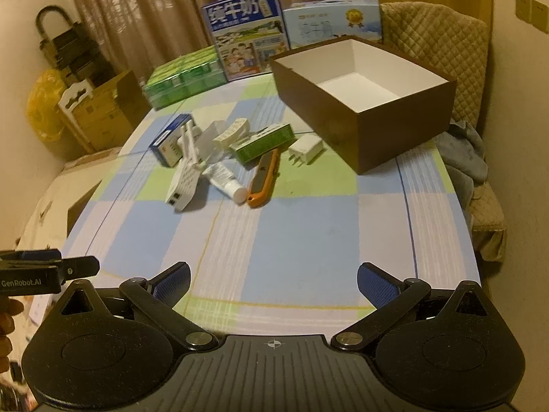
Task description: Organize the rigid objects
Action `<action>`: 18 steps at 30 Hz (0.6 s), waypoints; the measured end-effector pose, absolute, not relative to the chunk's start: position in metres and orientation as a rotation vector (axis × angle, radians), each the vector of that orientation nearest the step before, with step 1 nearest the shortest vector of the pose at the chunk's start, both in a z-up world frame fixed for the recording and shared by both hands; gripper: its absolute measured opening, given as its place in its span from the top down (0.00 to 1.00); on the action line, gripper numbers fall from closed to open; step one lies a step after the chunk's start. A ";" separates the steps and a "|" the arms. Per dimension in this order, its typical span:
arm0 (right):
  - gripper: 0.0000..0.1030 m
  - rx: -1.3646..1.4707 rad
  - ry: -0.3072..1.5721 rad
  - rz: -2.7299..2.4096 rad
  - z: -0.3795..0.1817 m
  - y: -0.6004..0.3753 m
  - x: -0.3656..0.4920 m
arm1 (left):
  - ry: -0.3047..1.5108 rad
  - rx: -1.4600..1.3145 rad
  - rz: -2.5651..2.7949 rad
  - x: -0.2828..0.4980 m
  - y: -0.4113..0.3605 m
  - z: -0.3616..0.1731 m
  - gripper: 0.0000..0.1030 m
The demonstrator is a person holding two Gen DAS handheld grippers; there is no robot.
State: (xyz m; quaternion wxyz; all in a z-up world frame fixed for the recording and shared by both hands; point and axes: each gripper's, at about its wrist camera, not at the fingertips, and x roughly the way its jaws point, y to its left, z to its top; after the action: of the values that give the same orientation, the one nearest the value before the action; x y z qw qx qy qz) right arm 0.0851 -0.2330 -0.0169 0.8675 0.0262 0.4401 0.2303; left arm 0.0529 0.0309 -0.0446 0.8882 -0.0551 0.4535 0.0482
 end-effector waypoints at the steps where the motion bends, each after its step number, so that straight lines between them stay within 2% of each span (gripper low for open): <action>1: 0.02 0.065 0.921 0.466 -0.018 -0.233 0.089 | 0.944 -0.113 0.091 0.061 0.035 -0.048 0.14; 18: 0.02 0.224 1.010 0.216 -0.050 -0.206 0.177 | 1.006 -0.258 -0.049 0.220 0.106 -0.122 0.16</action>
State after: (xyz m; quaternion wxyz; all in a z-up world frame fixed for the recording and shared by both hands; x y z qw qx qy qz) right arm 0.1769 -0.2059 -0.0502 0.8636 0.1068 0.4819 0.1032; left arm 0.2199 0.1057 -0.1215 0.8678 -0.1235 0.4808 -0.0233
